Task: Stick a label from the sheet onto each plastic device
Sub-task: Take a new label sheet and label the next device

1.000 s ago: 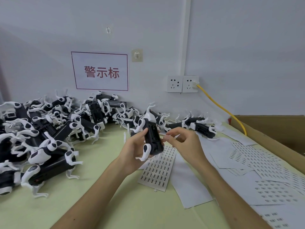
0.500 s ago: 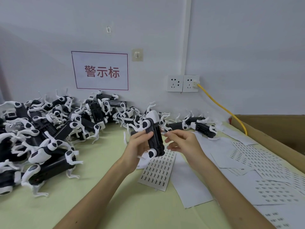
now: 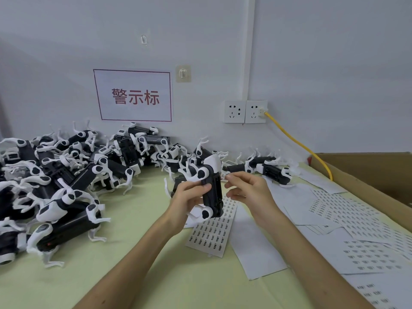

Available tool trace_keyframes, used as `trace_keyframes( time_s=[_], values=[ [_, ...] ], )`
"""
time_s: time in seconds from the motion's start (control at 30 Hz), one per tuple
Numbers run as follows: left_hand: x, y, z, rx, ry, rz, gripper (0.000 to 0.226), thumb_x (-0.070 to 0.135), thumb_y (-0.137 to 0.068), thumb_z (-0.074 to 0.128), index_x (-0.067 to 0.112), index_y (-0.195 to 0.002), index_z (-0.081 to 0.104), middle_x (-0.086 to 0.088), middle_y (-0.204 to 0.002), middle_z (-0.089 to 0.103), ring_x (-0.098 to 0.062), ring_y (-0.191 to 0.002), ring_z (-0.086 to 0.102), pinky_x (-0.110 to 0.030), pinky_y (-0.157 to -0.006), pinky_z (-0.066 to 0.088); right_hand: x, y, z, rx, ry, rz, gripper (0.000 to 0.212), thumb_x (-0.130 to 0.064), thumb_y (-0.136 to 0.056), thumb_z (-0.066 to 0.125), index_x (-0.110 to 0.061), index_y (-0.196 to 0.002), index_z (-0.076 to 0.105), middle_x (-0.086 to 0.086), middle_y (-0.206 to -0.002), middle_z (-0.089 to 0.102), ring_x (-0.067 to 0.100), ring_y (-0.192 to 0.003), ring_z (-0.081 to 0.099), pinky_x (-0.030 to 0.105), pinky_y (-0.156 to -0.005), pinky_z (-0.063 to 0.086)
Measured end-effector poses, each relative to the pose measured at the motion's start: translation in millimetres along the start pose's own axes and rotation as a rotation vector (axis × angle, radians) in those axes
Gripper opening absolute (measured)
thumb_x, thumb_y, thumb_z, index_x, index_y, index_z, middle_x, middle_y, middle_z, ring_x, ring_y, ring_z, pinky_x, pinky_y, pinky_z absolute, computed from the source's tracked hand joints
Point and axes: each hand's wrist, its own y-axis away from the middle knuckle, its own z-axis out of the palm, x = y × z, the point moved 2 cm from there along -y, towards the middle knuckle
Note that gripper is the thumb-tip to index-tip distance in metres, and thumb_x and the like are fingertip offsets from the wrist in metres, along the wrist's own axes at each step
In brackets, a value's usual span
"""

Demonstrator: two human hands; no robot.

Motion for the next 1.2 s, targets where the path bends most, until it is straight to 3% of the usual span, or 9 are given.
trace_keyframes(
  time_s=[0.1, 0.27, 0.37, 0.43, 0.6, 0.77, 0.9, 1.1, 1.2],
  values=[
    [0.0, -0.1, 2.0, -0.014, 0.031, -0.025, 0.046, 0.031, -0.078, 0.071, 0.006, -0.116, 0.075, -0.023, -0.122, 0.070, -0.031, -0.107, 0.069, -0.039, -0.094, 0.055, 0.0, -0.8, -0.6, 0.022, 0.060, -0.056, 0.005, -0.015, -0.091, 0.071, -0.018, -0.093, 0.075, -0.002, -0.076, 0.073, 0.016, -0.061, 0.068, 0.022, -0.063, 0.054],
    [2.0, 0.8, 2.4, -0.008, 0.045, -0.035, 0.041, 0.032, -0.076, 0.070, 0.010, -0.111, 0.078, -0.017, -0.116, 0.073, -0.030, -0.104, 0.069, -0.042, -0.096, 0.055, -3.2, -0.1, -1.1, -0.034, 0.319, -0.257, 0.034, -0.008, -0.090, 0.070, -0.042, -0.092, 0.076, -0.008, -0.088, 0.073, 0.015, -0.064, 0.070, 0.017, -0.062, 0.050],
    [3.9, 0.7, 0.5, -0.001, 0.053, -0.024, 0.036, 0.022, -0.084, 0.065, 0.006, -0.114, 0.076, -0.016, -0.116, 0.073, -0.025, -0.103, 0.071, -0.032, -0.085, 0.057, -1.5, -1.1, -0.5, -0.072, 0.548, -0.392, 0.057, -0.004, -0.088, 0.069, -0.061, -0.087, 0.070, -0.021, -0.086, 0.067, 0.008, -0.064, 0.065, 0.011, -0.062, 0.047],
    [2.6, 0.4, 0.3, 0.000, 0.061, -0.046, 0.036, 0.020, -0.086, 0.062, 0.003, -0.114, 0.075, -0.016, -0.113, 0.074, -0.024, -0.100, 0.071, -0.028, -0.081, 0.056, -0.1, -1.7, 0.3, -0.085, 0.658, -0.464, 0.061, -0.005, -0.087, 0.072, -0.066, -0.087, 0.066, -0.024, -0.089, 0.063, 0.008, -0.067, 0.063, 0.010, -0.062, 0.045],
    [-0.2, -0.8, -0.7, 0.005, 0.008, -0.070, 0.038, 0.028, -0.078, 0.072, 0.007, -0.109, 0.078, -0.019, -0.110, 0.074, -0.028, -0.101, 0.070, -0.030, -0.083, 0.056, 1.1, -3.3, -4.7, -0.098, 0.754, -0.529, 0.052, -0.003, -0.081, 0.076, -0.053, -0.093, 0.068, -0.022, -0.091, 0.062, 0.007, -0.070, 0.063, 0.009, -0.063, 0.042],
    [-3.2, -1.6, -3.2, 0.038, -0.074, -0.068, 0.043, 0.035, -0.076, 0.073, 0.011, -0.111, 0.078, -0.018, -0.114, 0.074, -0.029, -0.104, 0.070, -0.031, -0.086, 0.056, 2.9, -4.8, -7.2, -0.097, 0.803, -0.534, 0.022, -0.005, -0.085, 0.074, -0.024, -0.096, 0.078, -0.018, -0.087, 0.063, 0.008, -0.066, 0.062, 0.009, -0.061, 0.041],
    [-4.8, -2.1, -3.0, 0.029, -0.088, -0.076, 0.046, 0.035, -0.075, 0.074, 0.010, -0.113, 0.077, -0.022, -0.118, 0.072, -0.035, -0.109, 0.069, -0.047, -0.102, 0.052, 2.7, -5.0, -8.8, -0.087, 0.871, -0.557, 0.016, -0.010, -0.082, 0.079, -0.023, -0.092, 0.077, -0.019, -0.086, 0.060, 0.009, -0.067, 0.060, 0.011, -0.062, 0.041],
    [-5.7, -1.5, -2.5, 0.022, -0.106, -0.100, 0.039, 0.031, -0.077, 0.072, 0.009, -0.109, 0.078, -0.015, -0.109, 0.075, -0.025, -0.098, 0.072, -0.028, -0.082, 0.056, 1.7, -3.9, -8.5, -0.058, 0.960, -0.645, 0.018, -0.010, -0.079, 0.081, -0.026, -0.086, 0.074, -0.016, -0.091, 0.058, 0.010, -0.060, 0.056, 0.025, -0.062, 0.047],
    [-6.8, -1.0, -3.2, 0.023, -0.099, -0.124, 0.032, 0.023, -0.083, 0.067, 0.007, -0.108, 0.078, -0.016, -0.106, 0.075, -0.025, -0.095, 0.072, -0.027, -0.079, 0.056, 2.5, -4.0, -8.4, -0.050, 0.998, -0.661, 0.019, -0.011, -0.079, 0.080, -0.028, -0.081, 0.071, -0.016, -0.091, 0.057, 0.009, -0.061, 0.054, 0.029, -0.062, 0.047]
  ],
)
